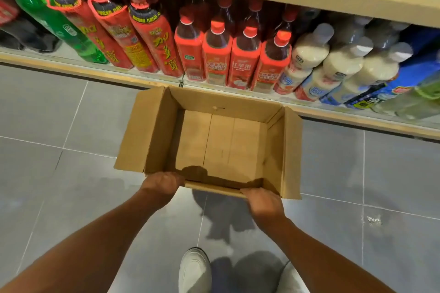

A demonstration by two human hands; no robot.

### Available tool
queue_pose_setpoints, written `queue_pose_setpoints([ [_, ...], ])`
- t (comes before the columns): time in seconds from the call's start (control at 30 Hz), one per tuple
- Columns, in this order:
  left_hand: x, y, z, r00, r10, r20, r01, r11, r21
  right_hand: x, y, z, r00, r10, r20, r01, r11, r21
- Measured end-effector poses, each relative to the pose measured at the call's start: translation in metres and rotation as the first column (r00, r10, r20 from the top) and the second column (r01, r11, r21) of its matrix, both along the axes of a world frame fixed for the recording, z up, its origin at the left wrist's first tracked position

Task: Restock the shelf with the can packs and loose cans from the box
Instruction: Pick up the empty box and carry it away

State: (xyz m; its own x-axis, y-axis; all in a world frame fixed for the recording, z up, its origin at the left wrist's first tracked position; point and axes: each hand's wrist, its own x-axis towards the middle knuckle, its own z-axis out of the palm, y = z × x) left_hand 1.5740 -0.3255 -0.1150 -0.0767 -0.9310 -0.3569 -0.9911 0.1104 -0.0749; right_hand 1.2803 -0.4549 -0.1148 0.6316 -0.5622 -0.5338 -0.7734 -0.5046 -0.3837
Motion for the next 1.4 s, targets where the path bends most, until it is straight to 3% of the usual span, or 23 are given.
queue_pose_setpoints([
  [0.07,-0.004,-0.003,0.03,0.999,0.039,-0.024,-0.038,0.998,0.051,0.006,-0.005,0.025,0.995,0.087,-0.054,-0.09,0.994,-0.057],
  [0.17,-0.021,-0.015,0.09,0.973,0.166,-0.162,-0.09,0.915,0.394,-0.005,0.003,0.069,0.999,-0.028,-0.027,0.029,0.999,0.015],
  [0.27,-0.036,-0.003,0.125,0.884,0.42,-0.206,-0.293,0.84,0.456,-0.03,0.026,0.118,1.0,-0.009,-0.016,0.009,1.0,-0.014],
  [0.3,-0.04,0.0,0.141,0.868,0.432,-0.245,-0.28,0.833,0.478,-0.036,0.033,0.146,0.998,-0.039,-0.056,0.039,0.999,-0.006],
  [0.33,-0.042,0.01,0.149,0.903,0.34,-0.262,-0.201,0.874,0.442,-0.044,0.042,0.161,0.996,-0.033,-0.077,0.031,0.999,-0.032],
  [0.4,-0.048,0.02,0.175,0.989,0.127,-0.082,-0.082,0.907,0.414,-0.055,0.052,0.198,0.993,-0.057,-0.1,0.052,0.997,-0.055],
  [0.47,-0.061,0.031,0.203,0.999,0.04,0.028,-0.047,0.938,0.344,-0.069,0.059,0.229,0.986,-0.051,-0.156,0.032,0.992,-0.124],
  [0.5,-0.065,0.034,0.212,0.999,0.007,0.044,-0.021,0.939,0.343,-0.073,0.062,0.247,0.975,-0.043,-0.216,0.026,0.996,-0.081],
  [0.57,-0.079,0.028,0.246,0.997,-0.068,0.02,0.057,0.942,0.332,-0.09,0.071,0.283,0.959,-0.102,-0.264,0.109,0.994,0.01],
  [0.67,-0.119,0.007,0.327,0.986,-0.159,-0.054,0.167,0.907,0.387,-0.122,0.091,0.341,0.949,-0.203,-0.24,0.222,0.973,0.055],
  [0.77,-0.169,-0.007,0.398,0.969,-0.235,-0.07,0.245,0.908,0.339,-0.167,0.116,0.403,0.915,-0.345,-0.208,0.37,0.924,0.099],
  [0.83,-0.195,-0.011,0.434,0.952,-0.261,-0.161,0.299,0.907,0.298,-0.199,0.135,0.427,0.892,-0.393,-0.221,0.422,0.901,0.103],
  [0.93,-0.252,-0.008,0.478,0.95,-0.277,-0.143,0.31,0.893,0.327,-0.272,0.175,0.469,0.882,-0.386,-0.27,0.409,0.912,0.033],
  [1.03,-0.325,0.007,0.502,0.869,-0.438,-0.232,0.472,0.873,0.12,-0.364,0.226,0.514,0.845,-0.459,-0.274,0.468,0.883,-0.035],
  [1.13,-0.411,0.026,0.53,0.767,-0.614,-0.188,0.642,0.741,0.196,-0.439,0.274,0.535,0.786,-0.539,-0.304,0.549,0.834,-0.061],
  [1.2,-0.484,0.049,0.547,0.77,-0.608,-0.196,0.638,0.737,0.223,-0.5,0.322,0.542,0.727,-0.613,-0.309,0.62,0.78,-0.09],
  [1.3,-0.581,0.077,0.563,0.691,-0.708,-0.142,0.716,0.646,0.264,-0.581,0.39,0.557,0.644,-0.712,-0.279,0.702,0.695,-0.156],
  [1.4,-0.69,0.115,0.586,0.59,-0.796,-0.136,0.801,0.556,0.224,-0.662,0.471,0.58,0.499,-0.829,-0.254,0.804,0.552,-0.221],
])
